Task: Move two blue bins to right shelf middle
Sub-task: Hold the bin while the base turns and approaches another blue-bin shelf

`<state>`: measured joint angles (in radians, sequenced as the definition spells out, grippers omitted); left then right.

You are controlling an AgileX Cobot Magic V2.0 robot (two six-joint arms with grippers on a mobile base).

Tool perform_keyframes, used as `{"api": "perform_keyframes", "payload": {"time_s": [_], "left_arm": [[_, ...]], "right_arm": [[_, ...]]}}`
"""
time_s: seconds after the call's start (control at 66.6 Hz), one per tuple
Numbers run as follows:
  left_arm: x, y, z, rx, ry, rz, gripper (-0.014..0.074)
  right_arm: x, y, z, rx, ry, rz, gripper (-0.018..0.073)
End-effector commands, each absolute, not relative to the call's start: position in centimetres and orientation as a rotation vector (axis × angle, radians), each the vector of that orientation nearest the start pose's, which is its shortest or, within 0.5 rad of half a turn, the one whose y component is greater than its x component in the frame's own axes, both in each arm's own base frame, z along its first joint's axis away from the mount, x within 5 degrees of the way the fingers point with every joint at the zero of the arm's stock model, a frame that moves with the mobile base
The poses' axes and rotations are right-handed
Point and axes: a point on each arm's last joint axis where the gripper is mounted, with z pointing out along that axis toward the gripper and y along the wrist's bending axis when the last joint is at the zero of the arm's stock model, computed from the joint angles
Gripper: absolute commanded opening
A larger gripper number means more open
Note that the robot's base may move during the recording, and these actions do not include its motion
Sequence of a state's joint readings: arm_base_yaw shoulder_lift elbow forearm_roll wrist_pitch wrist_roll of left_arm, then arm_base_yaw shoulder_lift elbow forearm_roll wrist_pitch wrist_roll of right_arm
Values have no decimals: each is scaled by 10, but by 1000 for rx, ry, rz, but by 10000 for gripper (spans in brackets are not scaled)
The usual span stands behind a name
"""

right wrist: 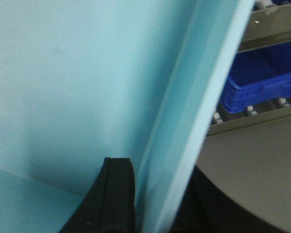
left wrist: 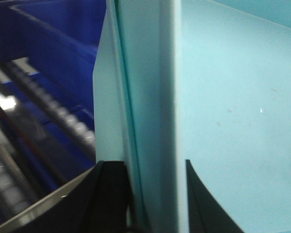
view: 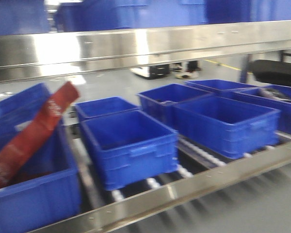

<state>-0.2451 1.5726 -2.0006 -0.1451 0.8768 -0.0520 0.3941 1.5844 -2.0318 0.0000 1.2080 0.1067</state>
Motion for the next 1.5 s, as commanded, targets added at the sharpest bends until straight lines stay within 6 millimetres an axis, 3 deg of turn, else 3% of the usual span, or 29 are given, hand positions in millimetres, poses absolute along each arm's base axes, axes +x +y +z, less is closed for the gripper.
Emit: {"api": "perform_keyframes", "payload": {"time_s": [0.0,1.486], "left_arm": [[310,-95,539,137,1781,-491,-111],[310,-95,539,137,1781,-491,-111]], "right_arm": [[289,128,508,-360,2129,351,-154],[289,128,508,-360,2129,353,-154]]}}
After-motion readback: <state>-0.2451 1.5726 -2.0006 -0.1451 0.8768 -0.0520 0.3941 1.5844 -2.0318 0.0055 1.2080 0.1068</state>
